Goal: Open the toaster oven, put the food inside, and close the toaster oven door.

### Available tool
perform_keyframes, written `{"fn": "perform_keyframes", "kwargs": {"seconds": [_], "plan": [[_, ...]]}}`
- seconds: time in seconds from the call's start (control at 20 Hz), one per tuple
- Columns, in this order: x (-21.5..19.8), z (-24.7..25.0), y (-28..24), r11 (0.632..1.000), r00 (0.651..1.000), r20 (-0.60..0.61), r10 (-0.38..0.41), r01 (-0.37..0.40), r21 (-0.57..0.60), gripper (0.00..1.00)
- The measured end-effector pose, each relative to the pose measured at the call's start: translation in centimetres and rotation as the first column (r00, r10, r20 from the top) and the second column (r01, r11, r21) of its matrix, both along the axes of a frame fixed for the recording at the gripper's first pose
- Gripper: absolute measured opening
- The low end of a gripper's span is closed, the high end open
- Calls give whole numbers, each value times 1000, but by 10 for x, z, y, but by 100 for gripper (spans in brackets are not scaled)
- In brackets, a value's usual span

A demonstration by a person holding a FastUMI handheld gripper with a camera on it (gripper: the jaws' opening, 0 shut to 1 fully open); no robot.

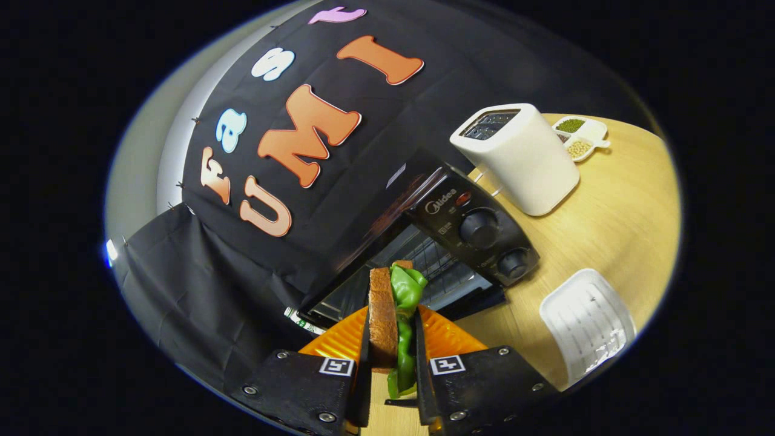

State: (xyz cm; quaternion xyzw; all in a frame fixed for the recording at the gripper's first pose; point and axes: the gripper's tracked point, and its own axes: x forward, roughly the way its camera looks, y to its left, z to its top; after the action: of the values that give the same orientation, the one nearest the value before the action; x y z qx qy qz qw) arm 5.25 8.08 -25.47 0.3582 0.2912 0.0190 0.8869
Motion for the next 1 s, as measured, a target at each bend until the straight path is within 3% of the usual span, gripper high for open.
{"fn": "perform_keyframes", "kwargs": {"seconds": [0.7,1.0], "plan": [[65,-33,35,991,989,91,-117,111,72,31],[82,-51,35,982,987,61,-146,137,131,31]]}}
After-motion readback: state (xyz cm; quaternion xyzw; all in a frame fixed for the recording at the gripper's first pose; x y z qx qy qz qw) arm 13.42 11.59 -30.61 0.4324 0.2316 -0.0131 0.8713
